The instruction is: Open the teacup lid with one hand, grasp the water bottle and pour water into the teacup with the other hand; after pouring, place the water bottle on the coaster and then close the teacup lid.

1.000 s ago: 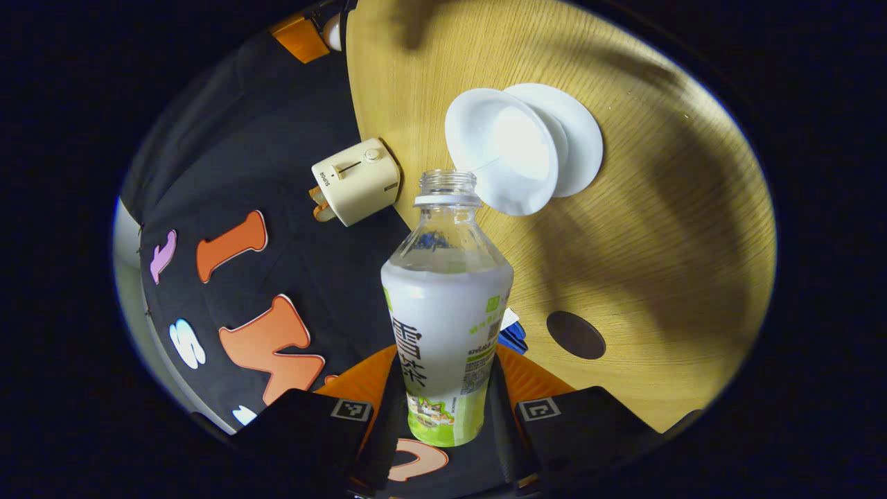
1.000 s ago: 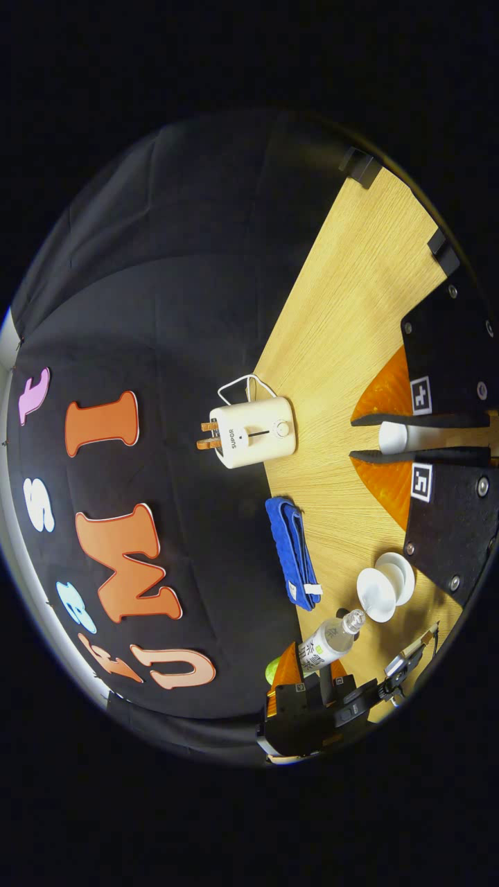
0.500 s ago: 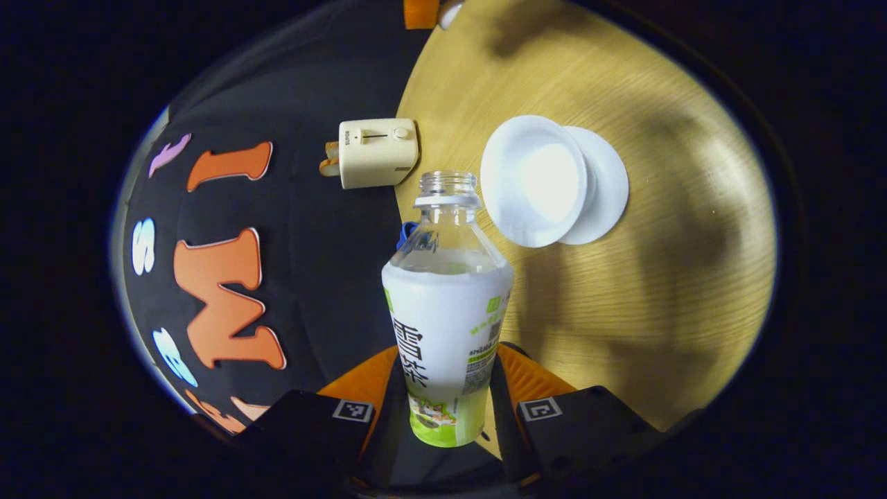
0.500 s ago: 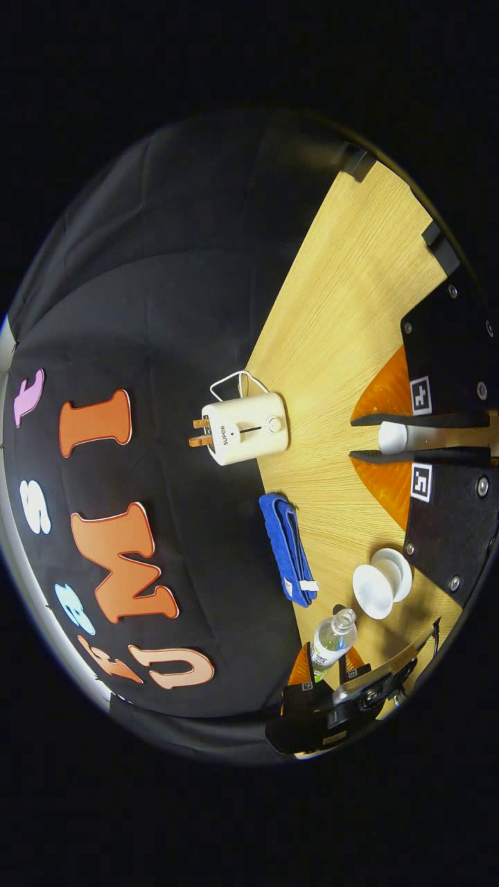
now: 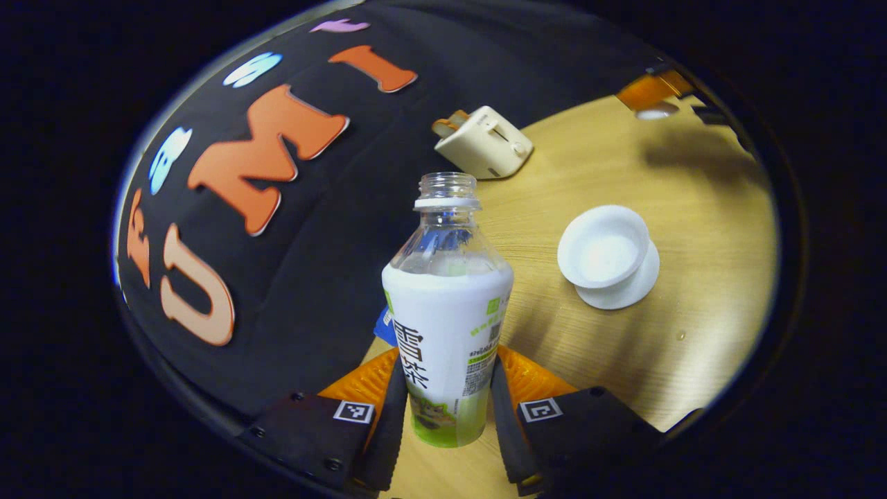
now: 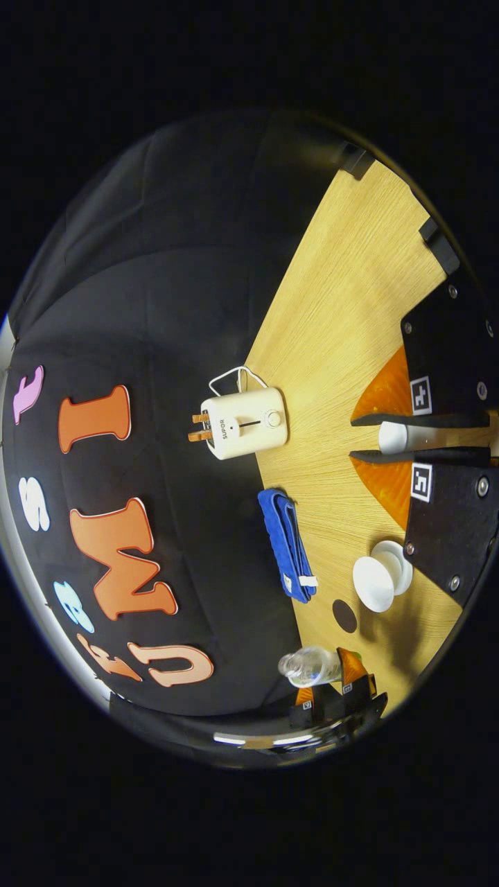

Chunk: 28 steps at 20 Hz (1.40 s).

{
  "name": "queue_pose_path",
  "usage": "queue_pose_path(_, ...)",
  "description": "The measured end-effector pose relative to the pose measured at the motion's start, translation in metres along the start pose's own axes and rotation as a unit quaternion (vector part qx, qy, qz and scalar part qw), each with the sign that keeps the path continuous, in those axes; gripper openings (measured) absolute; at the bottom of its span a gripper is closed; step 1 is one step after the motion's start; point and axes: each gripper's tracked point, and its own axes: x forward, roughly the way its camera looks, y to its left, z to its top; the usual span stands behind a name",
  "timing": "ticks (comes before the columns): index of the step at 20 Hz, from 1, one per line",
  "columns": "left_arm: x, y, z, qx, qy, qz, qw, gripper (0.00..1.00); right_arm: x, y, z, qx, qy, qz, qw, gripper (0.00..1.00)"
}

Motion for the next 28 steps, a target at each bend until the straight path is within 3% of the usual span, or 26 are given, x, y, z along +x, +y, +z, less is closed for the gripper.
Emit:
queue_pose_path(2,0.006,-0.004,-0.005,-0.102,-0.004,-0.004,0.995,0.58,-0.001,0.006,0.000,-0.002,0.001,0.003,1.000,0.11)
queue_pose_path(4,0.012,-0.005,-0.006,-0.197,-0.013,-0.004,0.980,0.62,-0.002,0.013,0.001,-0.010,0.001,0.005,1.000,0.11)
queue_pose_path(5,0.010,-0.004,-0.004,-0.231,-0.017,0.001,0.973,0.59,-0.003,0.016,0.003,-0.014,0.001,0.008,1.000,0.11)
queue_pose_path(8,0.009,0.002,0.008,-0.292,-0.039,0.030,0.955,0.59,-0.003,0.023,0.006,-0.023,-0.001,0.009,1.000,0.11)
queue_pose_path(11,0.008,0.009,0.022,-0.356,-0.068,0.030,0.931,0.59,-0.002,0.027,0.010,-0.030,-0.001,0.007,1.000,0.11)
queue_pose_path(17,0.046,0.037,0.019,-0.418,-0.086,0.069,0.902,0.62,-0.003,0.021,0.017,-0.039,-0.003,-0.007,0.999,0.11)
queue_pose_path(20,0.066,0.042,0.012,-0.411,-0.084,0.086,0.904,0.61,0.002,0.019,0.016,-0.040,0.000,-0.014,0.999,0.11)
queue_pose_path(24,0.082,0.029,0.014,-0.425,-0.082,0.060,0.899,0.62,0.007,0.020,0.015,-0.044,0.004,-0.017,0.999,0.11)
queue_pose_path(28,0.094,0.020,-0.001,-0.424,-0.065,0.062,0.901,0.62,0.009,0.021,0.012,-0.048,0.009,-0.020,0.999,0.11)
